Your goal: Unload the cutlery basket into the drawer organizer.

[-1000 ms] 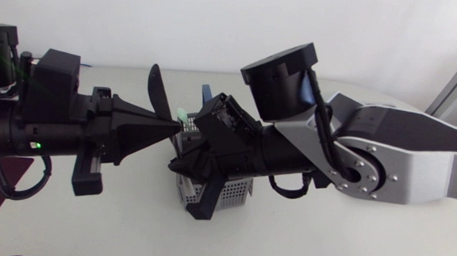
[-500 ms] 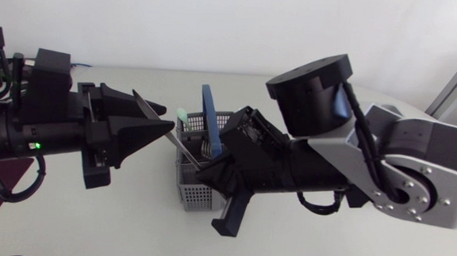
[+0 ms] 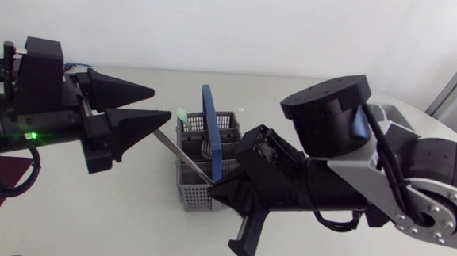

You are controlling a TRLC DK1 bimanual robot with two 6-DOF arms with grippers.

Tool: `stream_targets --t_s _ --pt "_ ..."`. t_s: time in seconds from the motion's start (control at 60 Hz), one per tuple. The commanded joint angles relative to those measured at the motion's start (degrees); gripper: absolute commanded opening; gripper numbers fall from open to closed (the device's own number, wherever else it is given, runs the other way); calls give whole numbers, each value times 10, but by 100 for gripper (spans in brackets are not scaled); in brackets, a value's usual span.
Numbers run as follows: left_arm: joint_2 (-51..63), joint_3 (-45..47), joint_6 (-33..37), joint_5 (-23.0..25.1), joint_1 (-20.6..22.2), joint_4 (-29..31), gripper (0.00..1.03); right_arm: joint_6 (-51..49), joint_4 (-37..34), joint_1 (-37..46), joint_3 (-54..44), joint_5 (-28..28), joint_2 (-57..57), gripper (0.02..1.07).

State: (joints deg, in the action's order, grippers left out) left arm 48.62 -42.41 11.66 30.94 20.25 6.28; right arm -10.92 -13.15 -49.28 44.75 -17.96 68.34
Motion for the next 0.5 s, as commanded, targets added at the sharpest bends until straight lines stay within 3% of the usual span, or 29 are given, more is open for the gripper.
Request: stream_targets --t_s 0.0,0.217,0.483 --pt "-4 -16 -13 -6 -3 -9 79 -2 -1 4 -16 -2 -14 8" --pt "-1 -27 -24 -32 -3 -22 92 -5 -1 4 -32 -3 -20 8" --pt "15 -51 -52 -46 -21 -45 95 -4 -2 5 -52 -3 -31 8"
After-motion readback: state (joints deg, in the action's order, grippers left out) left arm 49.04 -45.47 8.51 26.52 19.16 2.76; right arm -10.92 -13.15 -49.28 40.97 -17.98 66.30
